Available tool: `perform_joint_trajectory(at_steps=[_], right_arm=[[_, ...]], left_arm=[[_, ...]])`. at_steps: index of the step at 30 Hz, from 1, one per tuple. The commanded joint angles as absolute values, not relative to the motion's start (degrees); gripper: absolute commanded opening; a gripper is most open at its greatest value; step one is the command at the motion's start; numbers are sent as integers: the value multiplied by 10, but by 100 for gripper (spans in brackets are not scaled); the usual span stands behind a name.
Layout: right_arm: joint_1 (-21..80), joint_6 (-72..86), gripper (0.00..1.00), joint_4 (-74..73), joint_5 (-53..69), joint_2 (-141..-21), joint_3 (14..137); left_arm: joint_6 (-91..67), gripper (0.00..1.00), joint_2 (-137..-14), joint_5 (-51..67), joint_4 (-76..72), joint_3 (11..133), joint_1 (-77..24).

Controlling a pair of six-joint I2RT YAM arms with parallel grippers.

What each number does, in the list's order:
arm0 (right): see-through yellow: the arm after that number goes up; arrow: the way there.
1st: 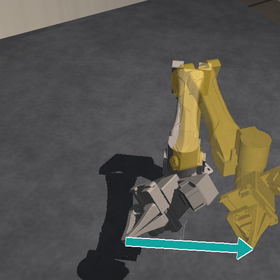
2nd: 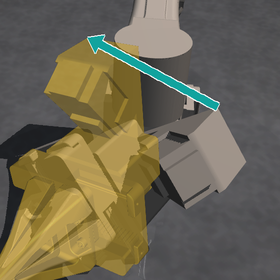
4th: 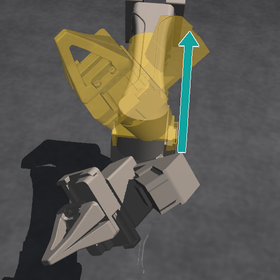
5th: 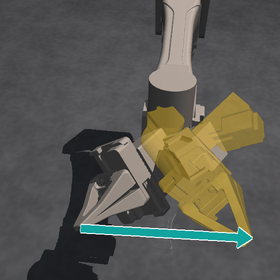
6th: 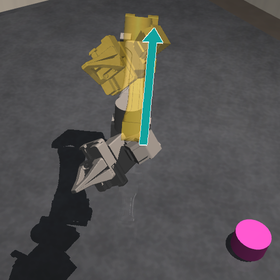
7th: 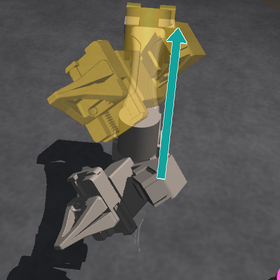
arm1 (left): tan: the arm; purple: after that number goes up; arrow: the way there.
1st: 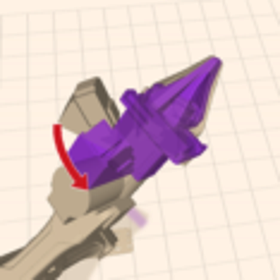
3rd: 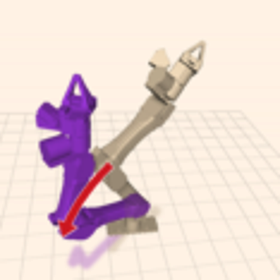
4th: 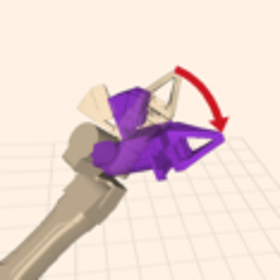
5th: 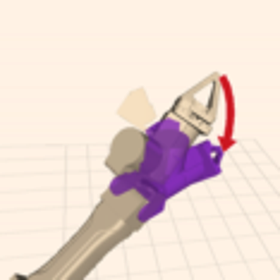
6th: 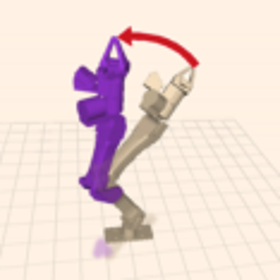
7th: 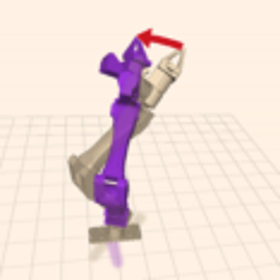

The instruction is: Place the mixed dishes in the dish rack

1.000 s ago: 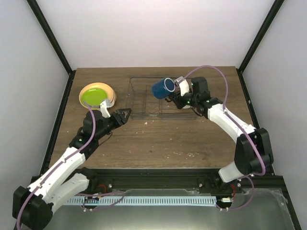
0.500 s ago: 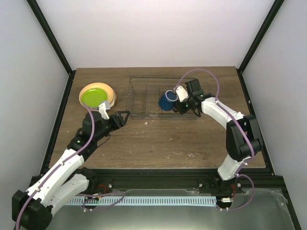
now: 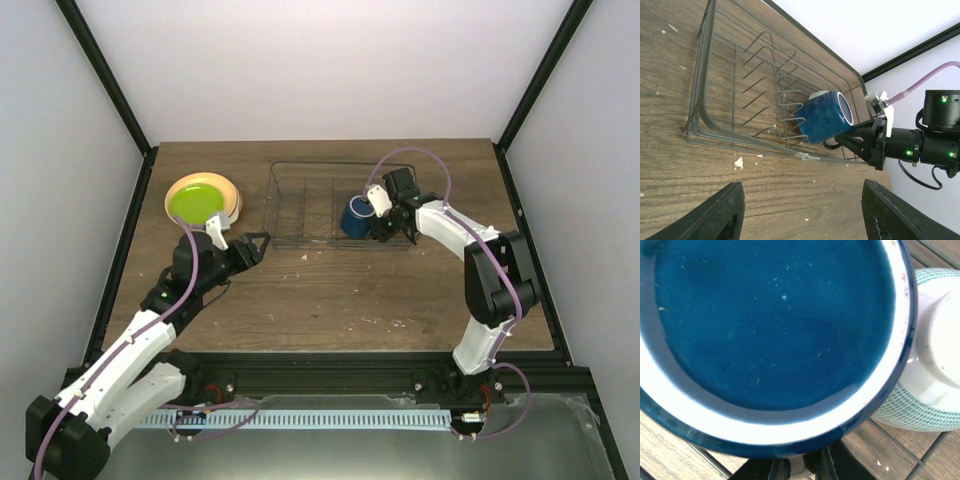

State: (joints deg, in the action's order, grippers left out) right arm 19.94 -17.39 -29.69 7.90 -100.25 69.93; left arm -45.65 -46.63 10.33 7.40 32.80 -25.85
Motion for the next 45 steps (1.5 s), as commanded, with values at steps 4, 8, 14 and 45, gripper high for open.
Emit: perform_joint_trajectory(at_steps=[4,8,14,45], right_arm=[[197,-186,1,-297,51,-1006,721],[197,-184,10,-310,38,-1007,722],[197,-184,28,-315,33,-1000,718],[290,-41,44,-264,-4,-853,663]], left_arm=[[-442,66,-473,100,85,347,-253],[-442,66,-480,102,84,349,-253],[-441,66,-488,105,86,354,-252],[-219,76,-807,-51,305,666,52]])
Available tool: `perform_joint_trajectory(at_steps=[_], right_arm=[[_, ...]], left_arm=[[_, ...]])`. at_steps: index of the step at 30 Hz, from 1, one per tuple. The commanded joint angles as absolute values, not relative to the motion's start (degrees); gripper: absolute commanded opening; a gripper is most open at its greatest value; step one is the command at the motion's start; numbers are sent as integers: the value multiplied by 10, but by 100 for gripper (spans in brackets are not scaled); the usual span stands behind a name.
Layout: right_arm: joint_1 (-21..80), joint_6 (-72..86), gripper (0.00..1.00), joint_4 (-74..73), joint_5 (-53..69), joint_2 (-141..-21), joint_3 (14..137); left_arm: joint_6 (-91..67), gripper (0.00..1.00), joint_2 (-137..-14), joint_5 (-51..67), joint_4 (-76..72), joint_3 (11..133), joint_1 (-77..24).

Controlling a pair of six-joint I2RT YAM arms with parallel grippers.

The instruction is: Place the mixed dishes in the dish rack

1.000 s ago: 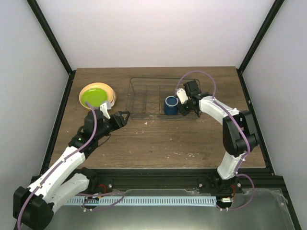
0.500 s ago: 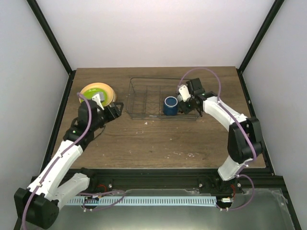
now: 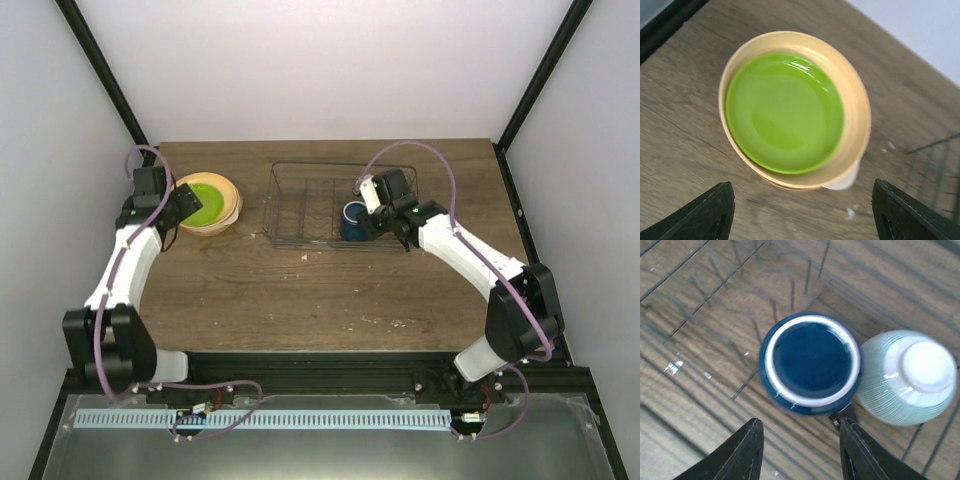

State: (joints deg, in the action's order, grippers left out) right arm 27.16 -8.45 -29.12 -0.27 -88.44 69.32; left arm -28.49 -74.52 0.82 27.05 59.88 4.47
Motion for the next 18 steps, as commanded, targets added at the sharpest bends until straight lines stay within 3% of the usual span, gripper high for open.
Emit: perform_joint_trajectory(at_steps=[1,9,15,18], right_arm=[[295,-37,43,-261,-7,-847,655],[302,-24,45,-268,-20,-804,619],[303,-5,57,-286,-18,-792,614],[303,1,70,-290,-18,-790,609]], left_arm=[[-205,76,-830,-62,313,684,52],[-127,73,-950,-99,321,768,53],[-82,76,-1040,-112,360,852,60],[-58,80,-1084,-96,376,892,65]])
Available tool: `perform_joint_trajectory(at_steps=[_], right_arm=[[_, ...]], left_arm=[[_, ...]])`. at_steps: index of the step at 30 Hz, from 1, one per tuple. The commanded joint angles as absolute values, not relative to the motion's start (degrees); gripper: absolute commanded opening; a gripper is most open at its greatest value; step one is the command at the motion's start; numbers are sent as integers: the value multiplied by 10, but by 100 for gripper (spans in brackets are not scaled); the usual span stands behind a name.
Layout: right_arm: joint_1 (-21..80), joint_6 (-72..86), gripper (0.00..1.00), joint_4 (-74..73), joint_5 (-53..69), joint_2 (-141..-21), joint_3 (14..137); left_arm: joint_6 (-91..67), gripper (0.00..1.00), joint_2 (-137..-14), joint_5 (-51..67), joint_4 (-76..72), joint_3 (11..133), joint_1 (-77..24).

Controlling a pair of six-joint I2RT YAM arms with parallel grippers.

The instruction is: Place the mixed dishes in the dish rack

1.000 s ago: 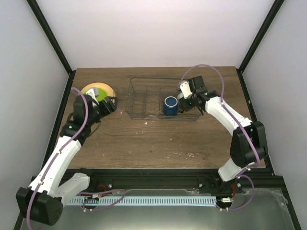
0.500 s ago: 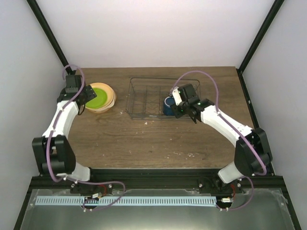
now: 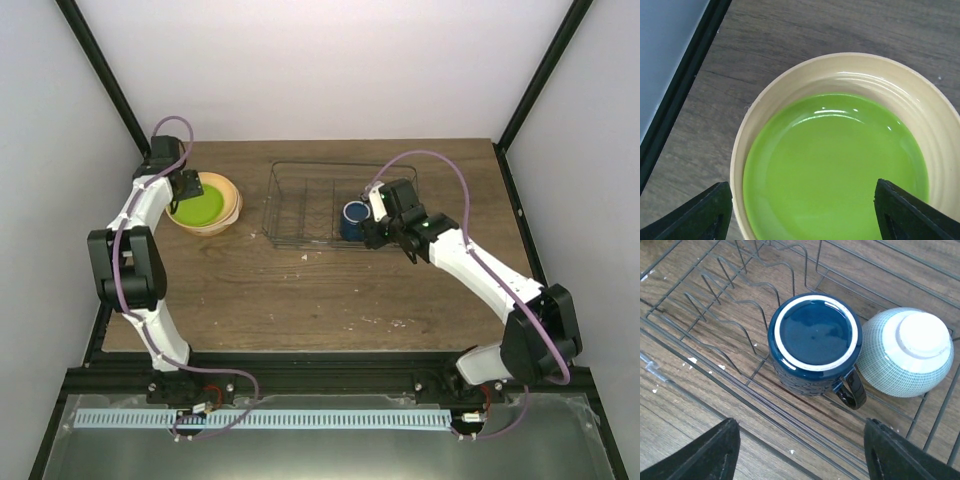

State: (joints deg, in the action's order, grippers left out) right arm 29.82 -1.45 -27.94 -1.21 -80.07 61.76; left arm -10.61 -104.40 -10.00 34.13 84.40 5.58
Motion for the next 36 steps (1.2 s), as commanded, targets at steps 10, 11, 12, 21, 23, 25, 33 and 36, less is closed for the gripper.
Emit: perform_joint_trajectory(at_steps=[10,11,12,21,23,25,33,36], right_arm=[[304,10,82,-297,-19,-761,593],[304,11,82,-298,-19,-758,592],[305,11,82,-300,-20,-755,591],[304,14,83,-310,-29,-753,591],[304,15,83,-313,-30,-752,592],[305,16,83,-314,-31,-750,592],[304,20,84,-321,-35,-750,591],[306,23,84,-324,-40,-748,591]], left_arm=[[-24,81,-1169,-69,420,964,88],[-22,80,-1174,-75,422,967,88],[-20,80,-1179,-76,425,970,89],[-16,78,-1205,-74,426,978,92],[-16,78,-1210,-73,426,980,92],[-17,78,-1214,-72,426,980,93],[-22,77,-1229,-59,424,974,98],[-28,70,-1233,-43,420,967,99]])
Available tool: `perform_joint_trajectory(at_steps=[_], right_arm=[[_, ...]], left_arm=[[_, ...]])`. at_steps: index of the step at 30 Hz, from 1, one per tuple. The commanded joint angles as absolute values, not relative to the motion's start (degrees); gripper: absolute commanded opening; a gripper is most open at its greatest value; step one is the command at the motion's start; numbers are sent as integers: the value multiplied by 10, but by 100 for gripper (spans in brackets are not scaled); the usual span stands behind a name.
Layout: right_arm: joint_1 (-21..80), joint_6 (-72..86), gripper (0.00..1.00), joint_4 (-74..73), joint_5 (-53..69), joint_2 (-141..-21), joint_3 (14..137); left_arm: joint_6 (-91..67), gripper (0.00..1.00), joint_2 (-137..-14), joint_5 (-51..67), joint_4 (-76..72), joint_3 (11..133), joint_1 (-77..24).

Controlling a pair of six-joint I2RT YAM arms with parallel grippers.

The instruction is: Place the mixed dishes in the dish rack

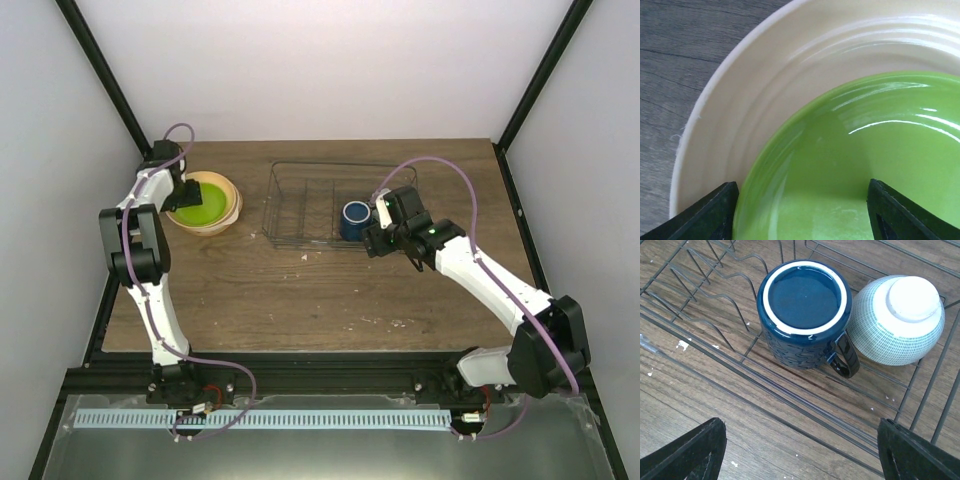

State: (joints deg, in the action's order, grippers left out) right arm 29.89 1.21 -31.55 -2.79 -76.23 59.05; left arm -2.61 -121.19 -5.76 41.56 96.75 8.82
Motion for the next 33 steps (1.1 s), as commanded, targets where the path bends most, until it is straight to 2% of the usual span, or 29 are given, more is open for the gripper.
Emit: perform_joint_trajectory(at_steps=[1,7,15,25,33], right_arm=[[305,23,84,-326,-41,-747,591],[305,25,83,-329,-42,-742,591],[306,26,82,-334,-46,-730,586],[306,31,83,-311,-15,-724,569],[308,42,83,-309,5,-758,591]], left_arm=[[-30,66,-1234,-38,418,964,99],[-44,31,-1228,-4,414,953,105],[-59,0,-1226,33,403,929,116],[-98,0,-1183,116,383,882,136],[-181,0,-1066,190,294,732,171]])
